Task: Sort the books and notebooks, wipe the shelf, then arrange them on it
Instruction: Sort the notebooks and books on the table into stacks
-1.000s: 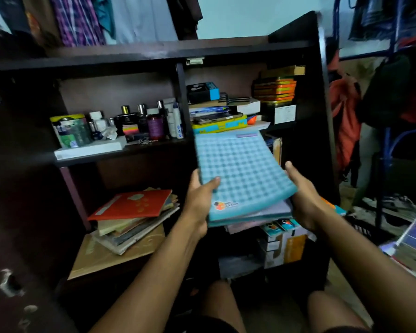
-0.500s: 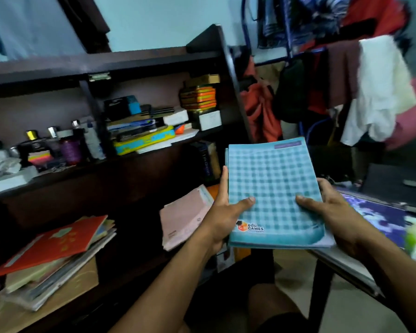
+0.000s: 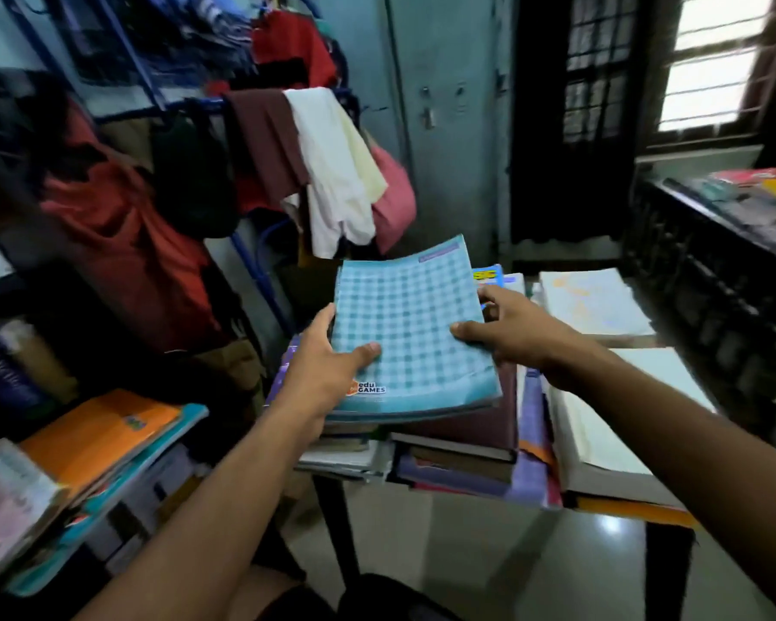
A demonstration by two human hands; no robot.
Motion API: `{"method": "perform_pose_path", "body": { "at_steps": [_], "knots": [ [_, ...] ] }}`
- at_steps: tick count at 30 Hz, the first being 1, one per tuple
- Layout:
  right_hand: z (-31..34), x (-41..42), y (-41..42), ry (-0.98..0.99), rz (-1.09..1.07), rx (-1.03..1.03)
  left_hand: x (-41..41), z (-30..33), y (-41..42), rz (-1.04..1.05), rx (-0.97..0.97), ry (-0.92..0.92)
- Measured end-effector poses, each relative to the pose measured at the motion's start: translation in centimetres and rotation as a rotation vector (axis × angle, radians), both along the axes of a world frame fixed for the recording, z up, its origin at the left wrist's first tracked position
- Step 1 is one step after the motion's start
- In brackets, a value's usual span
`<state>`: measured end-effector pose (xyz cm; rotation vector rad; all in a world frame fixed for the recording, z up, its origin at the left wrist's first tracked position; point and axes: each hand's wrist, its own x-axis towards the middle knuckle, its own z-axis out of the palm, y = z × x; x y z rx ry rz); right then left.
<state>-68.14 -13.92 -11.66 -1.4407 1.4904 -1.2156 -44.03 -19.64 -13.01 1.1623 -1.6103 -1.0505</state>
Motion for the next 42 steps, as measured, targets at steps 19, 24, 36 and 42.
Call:
{"method": "perform_pose_path", "body": {
  "at_steps": [19,24,36,42],
  "knots": [
    [-5.6,-7.8,3.2,-0.068,-0.005,0.351,-7.0,-4.2,0.8,-0.110,0.045,-0.639],
    [-5.6,-8.3,3.1,-0.039,-0.024,0.383,-7.2,-4.2,0.5,-0.090,0.047,-0.722],
    [-3.7,-5.6,3.2,0.884,-0.226,0.271,-7.0,-4.8,1.4,-0.047,0.036,-0.573],
    [-2.1,2.9,1.1,0.757,-0.060,-0.024,-5.5,-3.1,2.3,-0.048,-0.048,-0.445]
  ]
}}
